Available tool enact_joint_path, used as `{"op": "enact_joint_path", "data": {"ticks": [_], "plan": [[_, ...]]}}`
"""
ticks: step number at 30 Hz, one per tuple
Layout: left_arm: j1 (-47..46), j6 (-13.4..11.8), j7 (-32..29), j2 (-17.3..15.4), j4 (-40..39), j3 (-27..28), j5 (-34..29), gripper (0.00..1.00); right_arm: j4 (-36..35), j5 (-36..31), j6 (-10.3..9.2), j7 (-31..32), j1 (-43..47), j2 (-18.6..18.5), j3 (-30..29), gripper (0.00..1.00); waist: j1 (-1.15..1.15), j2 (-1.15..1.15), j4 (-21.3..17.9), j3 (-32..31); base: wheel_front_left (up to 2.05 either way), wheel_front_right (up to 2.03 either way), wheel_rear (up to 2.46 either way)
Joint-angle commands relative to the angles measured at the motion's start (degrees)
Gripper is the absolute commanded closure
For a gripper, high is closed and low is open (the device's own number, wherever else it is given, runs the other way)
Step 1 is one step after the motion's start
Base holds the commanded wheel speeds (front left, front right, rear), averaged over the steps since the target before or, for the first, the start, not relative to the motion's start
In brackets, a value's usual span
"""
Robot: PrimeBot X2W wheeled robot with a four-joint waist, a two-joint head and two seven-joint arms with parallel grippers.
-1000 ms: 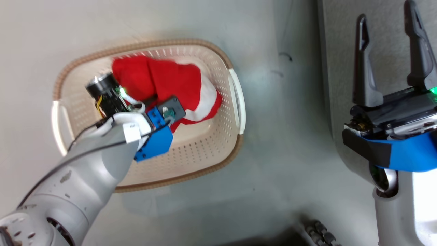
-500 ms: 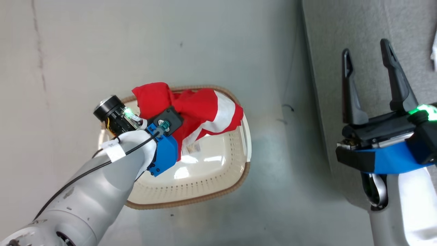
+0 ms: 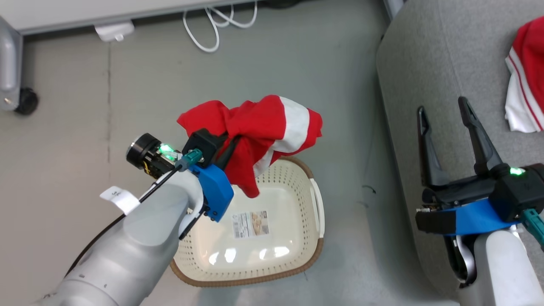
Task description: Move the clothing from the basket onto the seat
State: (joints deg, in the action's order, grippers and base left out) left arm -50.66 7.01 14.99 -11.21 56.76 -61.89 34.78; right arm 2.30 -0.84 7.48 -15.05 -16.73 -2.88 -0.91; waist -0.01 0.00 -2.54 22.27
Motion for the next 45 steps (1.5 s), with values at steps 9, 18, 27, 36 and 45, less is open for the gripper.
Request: {"op": "enact_joint_path", "data": {"ticks": [9,18,27,36,45], "plan": [[6.2,-1.3,0.3,-1.8,-11.1,10.8,-0.5,1.0,1.5,1.2,0.03,-0.2,4.4,0.0,-0.3,0.0,0.01,0.0,1.9,-8.3,0.0,0.0,0.0],[11.8,-1.4,0.3,-2.2,-22.7,19.4,-1.9,1.0,2.7,2.0,0.03,-0.2,7.6,0.0,0.6,0.0,0.01,0.0,2.6,-14.0,0.0,0.0,0.0],[14.2,-2.7,-1.0,-3.0,-29.6,19.5,-2.1,1.0,3.1,3.2,0.03,-0.2,9.9,0.0,1.5,0.0,0.01,0.0,2.7,-16.5,0.0,0.0,0.0],[15.4,-4.2,-3.5,-4.6,-35.1,19.1,-2.0,1.0,3.1,3.6,0.03,-0.2,10.4,0.0,2.1,0.0,0.01,0.0,2.8,-16.6,0.0,0.0,0.0],[16.0,-5.0,-4.0,-5.3,-36.4,18.9,-1.7,1.0,-0.2,2.4,0.03,-0.2,8.2,0.0,5.8,0.0,0.01,0.0,2.5,-16.5,0.0,0.0,0.0]]}}
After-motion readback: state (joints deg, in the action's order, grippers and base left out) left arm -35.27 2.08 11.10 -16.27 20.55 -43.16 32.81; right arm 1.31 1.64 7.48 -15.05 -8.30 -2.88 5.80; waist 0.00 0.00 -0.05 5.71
